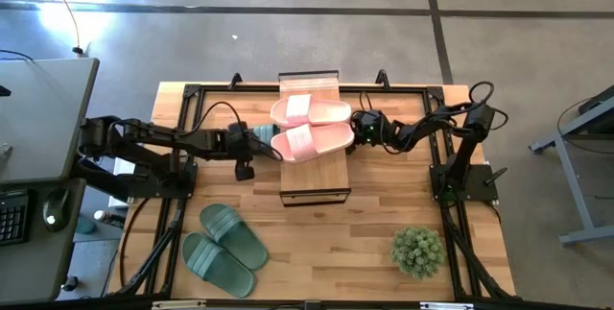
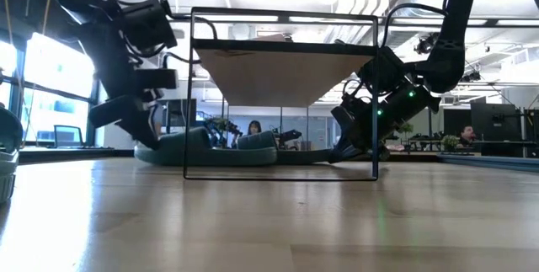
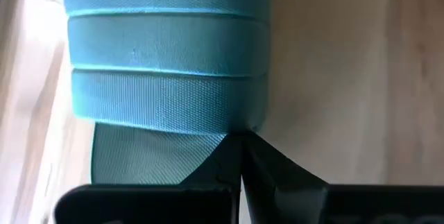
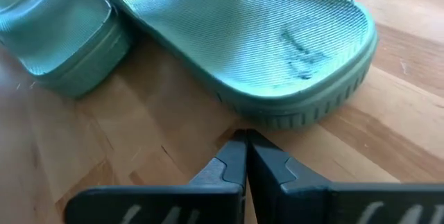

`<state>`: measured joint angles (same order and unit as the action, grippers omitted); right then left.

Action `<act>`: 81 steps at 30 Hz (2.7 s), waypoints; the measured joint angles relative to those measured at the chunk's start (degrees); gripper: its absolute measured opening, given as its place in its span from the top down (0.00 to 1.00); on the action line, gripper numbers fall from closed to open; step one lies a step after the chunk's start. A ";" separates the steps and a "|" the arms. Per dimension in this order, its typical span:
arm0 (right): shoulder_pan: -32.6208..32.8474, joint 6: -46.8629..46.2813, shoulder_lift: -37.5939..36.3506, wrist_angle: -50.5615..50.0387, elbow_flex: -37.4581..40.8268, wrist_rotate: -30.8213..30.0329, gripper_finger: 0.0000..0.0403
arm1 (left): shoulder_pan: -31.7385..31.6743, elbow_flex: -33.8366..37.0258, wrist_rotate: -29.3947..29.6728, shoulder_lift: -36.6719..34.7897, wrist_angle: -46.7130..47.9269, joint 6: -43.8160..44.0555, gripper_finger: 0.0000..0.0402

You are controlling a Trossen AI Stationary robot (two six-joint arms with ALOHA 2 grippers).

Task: Pick and place slides into the shelf
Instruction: Put the green slide under the shelf

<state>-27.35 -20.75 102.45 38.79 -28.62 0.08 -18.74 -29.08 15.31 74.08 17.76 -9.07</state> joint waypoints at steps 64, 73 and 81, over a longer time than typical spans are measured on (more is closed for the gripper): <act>-7.59 -16.27 -0.04 12.81 6.38 -3.04 1.00 | -14.27 0.00 -4.06 0.87 8.04 19.53 1.00; -5.66 -7.53 0.09 10.95 3.86 -2.18 1.00 | -14.25 0.00 -4.31 1.67 4.51 18.48 1.00; -5.46 -5.99 0.09 9.03 3.13 -1.91 1.00 | -14.27 -0.23 -6.37 8.00 -2.60 17.67 1.00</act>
<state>-32.82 -26.75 102.54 47.82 -25.50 -1.84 -33.01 -29.32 8.93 82.09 15.16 8.60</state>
